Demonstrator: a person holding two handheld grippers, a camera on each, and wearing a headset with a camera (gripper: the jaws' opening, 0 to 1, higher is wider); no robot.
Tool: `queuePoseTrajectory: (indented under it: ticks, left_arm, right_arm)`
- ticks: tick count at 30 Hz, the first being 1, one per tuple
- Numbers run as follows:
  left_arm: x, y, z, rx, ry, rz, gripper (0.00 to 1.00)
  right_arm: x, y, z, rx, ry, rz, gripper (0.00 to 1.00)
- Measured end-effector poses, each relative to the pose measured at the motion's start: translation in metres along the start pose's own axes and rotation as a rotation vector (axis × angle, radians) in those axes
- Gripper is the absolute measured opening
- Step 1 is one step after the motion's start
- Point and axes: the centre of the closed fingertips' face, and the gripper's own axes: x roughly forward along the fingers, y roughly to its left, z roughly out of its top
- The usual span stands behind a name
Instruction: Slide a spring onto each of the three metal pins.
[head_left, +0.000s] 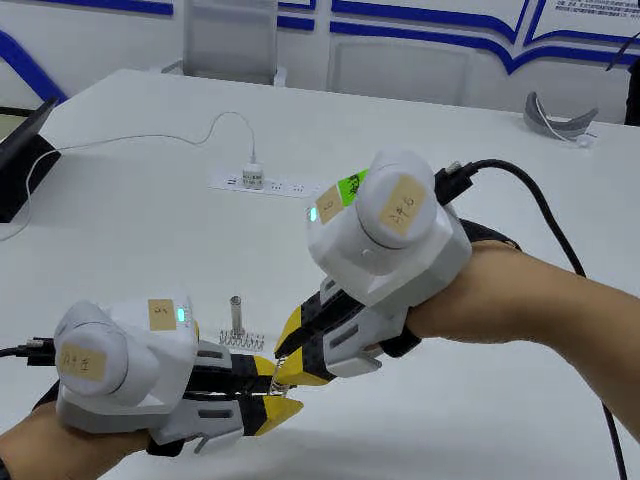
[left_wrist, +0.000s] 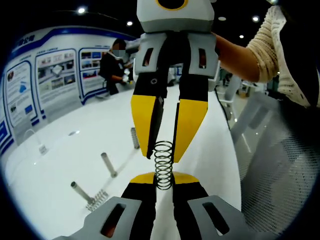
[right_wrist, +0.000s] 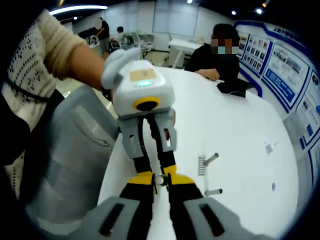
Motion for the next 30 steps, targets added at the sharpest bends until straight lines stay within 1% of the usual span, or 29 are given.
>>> queuePoseTrajectory:
  ticks: [6, 9, 12, 16, 20, 23, 30]
  left_arm:
    - [0.001, 0.0, 0.0, -0.012, -0.01, 0.001, 0.11]
    - [0.0, 0.001, 0.0, -0.018, -0.016, 0.005, 0.11]
    - [-0.001, 0.002, 0.001, -0.025, -0.024, 0.01, 0.11]
    - [-0.002, 0.003, 0.002, -0.025, -0.027, 0.012, 0.11]
    - [-0.002, 0.004, 0.004, -0.033, -0.04, 0.016, 0.11]
    - [-0.002, 0.005, 0.005, -0.034, -0.043, 0.018, 0.11]
    - [-0.003, 0.009, 0.005, -0.035, -0.046, 0.039, 0.13]
  right_arm:
    - [0.002, 0.0, 0.002, 0.001, -0.007, -0.001, 0.13]
    - [0.003, 0.0, 0.001, 0.009, -0.007, -0.001, 0.15]
    - [0.004, 0.0, 0.0, 0.013, -0.004, -0.004, 0.15]
    - [0.005, -0.003, -0.001, 0.03, -0.014, -0.011, 0.15]
    - [0.006, -0.005, -0.002, 0.043, -0.022, -0.019, 0.13]
    - [0.006, -0.006, 0.0, 0.054, -0.036, -0.018, 0.12]
    - [0.005, -0.01, -0.001, 0.065, -0.038, -0.032, 0.12]
